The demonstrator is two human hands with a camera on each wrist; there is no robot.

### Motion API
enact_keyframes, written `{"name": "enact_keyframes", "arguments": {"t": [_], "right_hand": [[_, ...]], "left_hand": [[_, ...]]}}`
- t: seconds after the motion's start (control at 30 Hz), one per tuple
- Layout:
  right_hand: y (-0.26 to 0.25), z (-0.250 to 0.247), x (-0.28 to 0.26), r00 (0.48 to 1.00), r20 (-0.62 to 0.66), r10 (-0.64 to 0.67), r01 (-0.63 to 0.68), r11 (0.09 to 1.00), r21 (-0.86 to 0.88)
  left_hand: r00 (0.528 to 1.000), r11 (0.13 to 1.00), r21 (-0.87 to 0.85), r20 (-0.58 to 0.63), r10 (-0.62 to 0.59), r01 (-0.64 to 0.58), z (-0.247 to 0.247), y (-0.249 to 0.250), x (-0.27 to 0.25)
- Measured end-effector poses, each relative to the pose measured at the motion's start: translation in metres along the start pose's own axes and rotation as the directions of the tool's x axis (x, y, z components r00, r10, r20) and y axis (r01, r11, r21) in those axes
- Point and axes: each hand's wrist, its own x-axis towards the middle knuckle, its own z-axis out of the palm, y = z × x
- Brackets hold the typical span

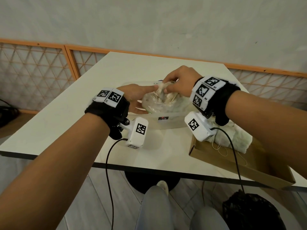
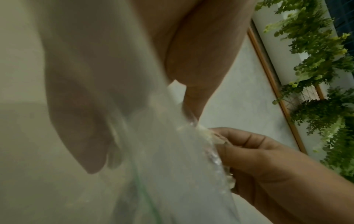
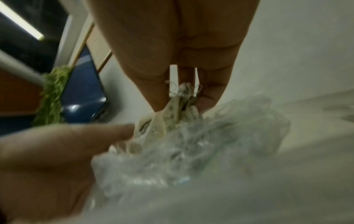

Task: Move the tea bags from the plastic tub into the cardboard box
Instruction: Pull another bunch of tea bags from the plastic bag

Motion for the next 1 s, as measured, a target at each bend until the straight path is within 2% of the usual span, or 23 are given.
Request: {"name": "enact_keyframes", "arguments": {"t": [0.1,0.23,0.33,0.4,0.47,0.53,0.57,0.7,0.77,0.83,0.87,0.93,1.0], "right_hand": [[0.009,-0.004,0.005,0.997,-0.062,0.054,-0.039,0.974,0.222],[0.014,-0.005,0.005,0.991,-0.091,0.093,-0.049,0.913,0.405],[0.014,-0.006,0.004,0.985,-0.084,0.148,-0.076,0.825,0.559],[0.015,-0.004,0.003,0.986,-0.062,0.158,-0.086,0.781,0.619],[0.016,-0.001,0.003,0.985,-0.043,0.167,-0.101,0.761,0.641],[0.017,0.004,0.005,0.983,-0.034,0.178,-0.113,0.749,0.653],[0.017,0.006,0.007,0.983,-0.031,0.182,-0.117,0.743,0.659],[0.008,0.014,0.013,0.979,-0.02,0.201,-0.133,0.712,0.69],[0.005,0.018,0.015,0.978,0.025,0.207,-0.163,0.682,0.713],[0.005,0.022,0.016,0.98,0.095,0.177,-0.192,0.681,0.707],[0.005,0.024,0.016,0.98,0.127,0.151,-0.197,0.705,0.682],[0.007,0.026,0.016,0.984,0.141,0.105,-0.168,0.797,0.58],[0.007,0.027,0.015,0.991,0.103,0.086,-0.126,0.857,0.5]], "left_hand": [[0.999,1.0,0.017,-0.042,-0.01,0.011,-0.002,-0.001,0.002],[0.998,0.999,0.02,-0.064,-0.024,0.026,-0.004,-0.003,0.005],[0.991,0.988,0.154,-0.132,0.01,0.01,-0.002,-0.002,0.009],[0.968,0.96,0.275,-0.22,0.123,-0.06,0.002,0.004,0.006],[0.906,0.925,0.33,-0.305,0.294,-0.189,0.005,0.01,0.001],[0.839,0.887,0.311,-0.324,0.436,-0.341,0.005,0.014,-0.001],[0.828,0.868,0.307,-0.295,0.477,-0.391,0.006,0.015,-0.003],[0.878,0.8,0.426,-0.026,0.477,-0.422,0.011,0.017,-0.008],[0.887,0.789,0.442,0.036,0.46,-0.427,0.011,0.017,-0.005],[0.895,0.795,0.456,0.009,0.446,-0.4,0.008,0.016,0.0],[0.907,0.825,0.425,-0.02,0.421,-0.374,0.006,0.015,0.002],[0.928,0.902,0.269,-0.063,0.366,-0.337,0.001,0.013,0.007],[0.944,0.943,0.122,-0.08,0.321,-0.31,-0.004,0.013,0.011]]}}
